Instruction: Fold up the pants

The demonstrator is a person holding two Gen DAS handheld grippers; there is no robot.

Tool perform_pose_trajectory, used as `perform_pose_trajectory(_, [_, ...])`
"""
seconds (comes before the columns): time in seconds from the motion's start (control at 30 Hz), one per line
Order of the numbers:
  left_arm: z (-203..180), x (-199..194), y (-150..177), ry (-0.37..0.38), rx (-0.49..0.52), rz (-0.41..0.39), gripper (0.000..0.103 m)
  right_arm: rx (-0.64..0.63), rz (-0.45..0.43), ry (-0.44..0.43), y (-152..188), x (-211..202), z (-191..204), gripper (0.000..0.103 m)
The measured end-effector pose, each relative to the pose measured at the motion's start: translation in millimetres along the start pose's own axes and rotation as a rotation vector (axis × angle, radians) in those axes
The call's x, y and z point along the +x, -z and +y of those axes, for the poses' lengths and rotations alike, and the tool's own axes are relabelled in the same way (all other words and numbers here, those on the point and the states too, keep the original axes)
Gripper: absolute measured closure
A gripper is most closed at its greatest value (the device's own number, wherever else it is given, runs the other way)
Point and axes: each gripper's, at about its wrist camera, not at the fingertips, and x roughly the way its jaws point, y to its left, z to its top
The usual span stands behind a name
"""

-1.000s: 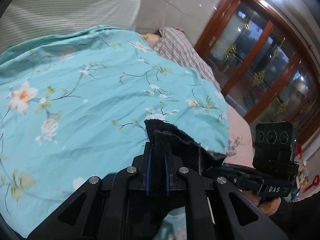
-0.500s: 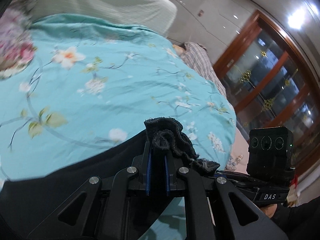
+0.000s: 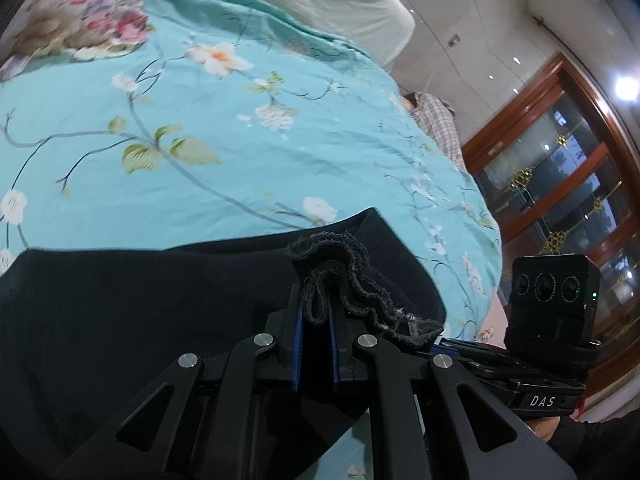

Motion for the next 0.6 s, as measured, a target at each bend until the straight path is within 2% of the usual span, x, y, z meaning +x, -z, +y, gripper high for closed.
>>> perform_pose_trajectory(0.2, [11.5, -1.4, 8.3, -0.026, -0.035, 0.002, 0.094, -0.016, 0.027, 0.025, 0.0, 9.5, 2.0, 0.089])
perform_pose_trajectory(0.4, [19.7, -7.1, 17.4, -0.091, -0.072, 0.003, 0.093, 0.003, 0.065, 0.045, 2.1, 18.6, -0.5, 0.083])
perform_pose_trajectory(0.47, [22.7, -13.3, 23.2, -0.121, -0.082, -0.005, 0.093, 0.002, 0.078, 0.053, 3.6, 21.3, -0.1, 0.078])
perform_pose_trajectory(0.53, [26.1, -22.3, 29.0, -0.145, -0.105, -0.024, 0.089, 0.003, 0.092, 0.042, 5.6, 23.6, 0.8, 0.065])
perform_pose_trajectory(0.6, [30.5, -31.8, 34.4, -0.151, -0.125, -0.043, 0.088, -0.008, 0.097, 0.03, 7.6, 23.0, 5.3, 0.059])
